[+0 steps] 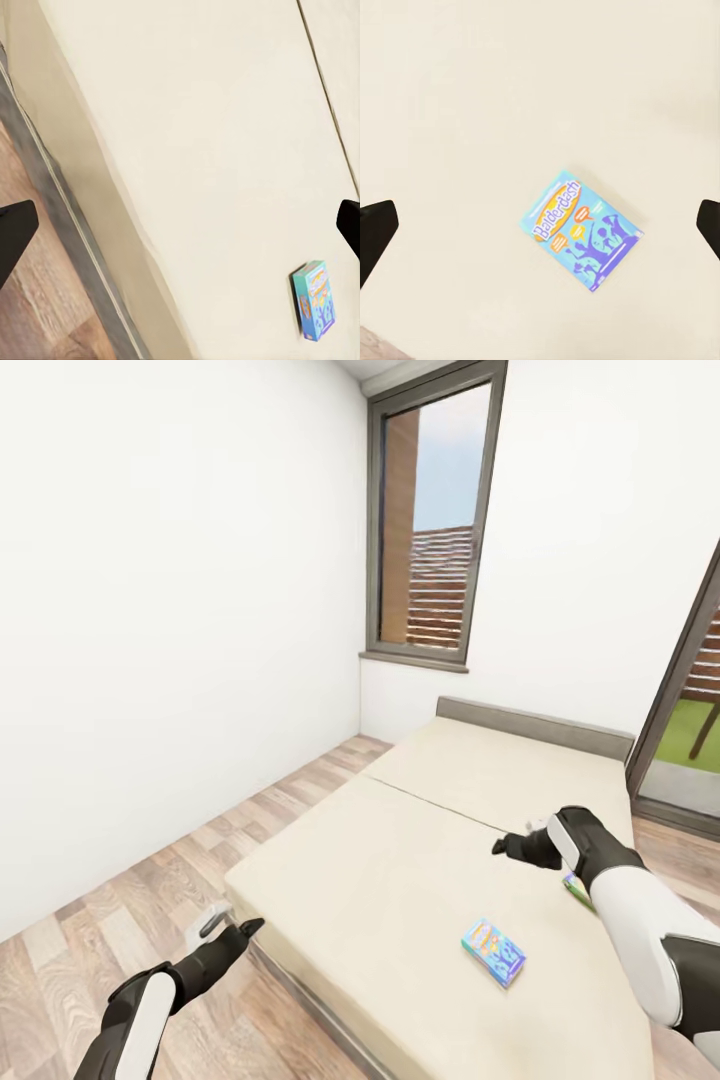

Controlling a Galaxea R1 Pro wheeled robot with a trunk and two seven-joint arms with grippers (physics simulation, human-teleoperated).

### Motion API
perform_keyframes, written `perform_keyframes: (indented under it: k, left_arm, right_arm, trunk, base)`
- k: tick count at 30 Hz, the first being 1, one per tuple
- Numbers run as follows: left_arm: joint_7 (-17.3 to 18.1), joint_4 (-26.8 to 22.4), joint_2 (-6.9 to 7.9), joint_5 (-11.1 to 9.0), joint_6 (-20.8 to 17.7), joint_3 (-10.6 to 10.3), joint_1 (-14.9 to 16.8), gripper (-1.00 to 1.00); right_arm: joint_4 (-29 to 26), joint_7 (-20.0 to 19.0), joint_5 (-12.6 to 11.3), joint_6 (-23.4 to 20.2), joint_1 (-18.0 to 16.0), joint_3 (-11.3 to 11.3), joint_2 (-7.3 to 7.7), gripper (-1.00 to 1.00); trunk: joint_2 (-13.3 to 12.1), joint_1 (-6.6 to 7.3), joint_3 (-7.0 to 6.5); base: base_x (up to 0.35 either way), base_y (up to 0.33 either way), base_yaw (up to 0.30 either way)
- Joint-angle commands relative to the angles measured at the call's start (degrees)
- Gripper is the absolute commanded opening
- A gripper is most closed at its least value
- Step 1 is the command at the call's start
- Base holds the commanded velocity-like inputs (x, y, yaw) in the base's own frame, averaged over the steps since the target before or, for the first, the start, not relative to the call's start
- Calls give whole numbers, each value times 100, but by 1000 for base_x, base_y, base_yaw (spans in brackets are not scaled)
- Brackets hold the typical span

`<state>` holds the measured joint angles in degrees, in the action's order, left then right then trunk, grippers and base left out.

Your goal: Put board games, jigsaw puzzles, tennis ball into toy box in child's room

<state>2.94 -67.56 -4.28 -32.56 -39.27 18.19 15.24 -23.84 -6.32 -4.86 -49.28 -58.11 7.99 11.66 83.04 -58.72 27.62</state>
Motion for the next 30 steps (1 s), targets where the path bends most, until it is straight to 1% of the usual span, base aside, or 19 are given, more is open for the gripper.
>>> perform_keyframes:
  k: [1, 7, 9, 15, 18, 23, 30]
  left_arm:
    - [27, -16, -8, 8, -83, 21, 7, 100]
    - [24, -110, 6, 31, -250, -21, 19, 100]
    - [12, -217, 19, 61, -367, -89, 24, 100]
    - [8, -355, 34, 113, -487, -171, 20, 100]
    - [7, -421, 33, 120, -544, -198, 18, 100]
    - [6, -516, 23, 124, -608, -223, 22, 100]
    - [5, -555, 20, 124, -634, -246, 28, 100]
  right_arm:
    - [76, -6, -23, -31, -54, 18, 0, 100]
    - [354, -16, -32, -40, -217, 18, 3, 100]
    - [495, -20, -35, -42, -309, 18, 10, 100]
    - [619, -24, -42, -44, -397, 18, 33, 100]
    - [666, -28, -50, -47, -431, 18, 70, 100]
    - [715, -42, -98, -52, -466, 22, 191, 100]
    - [735, -59, -134, -58, -485, 25, 272, 100]
  trunk:
    - [3, -1, 15]
    - [3, -1, 66]
    - [3, -1, 84]
    - [3, -1, 138]
    - [3, -1, 165]
    - [3, -1, 211]
    - [3, -1, 276]
  base:
    - [57, 0, -14]
    - [39, 0, -9]
    - [21, 0, -5]
    - [13, 0, -3]
    - [7, 0, -2]
    - [4, 0, -1]
    - [2, 0, 0]
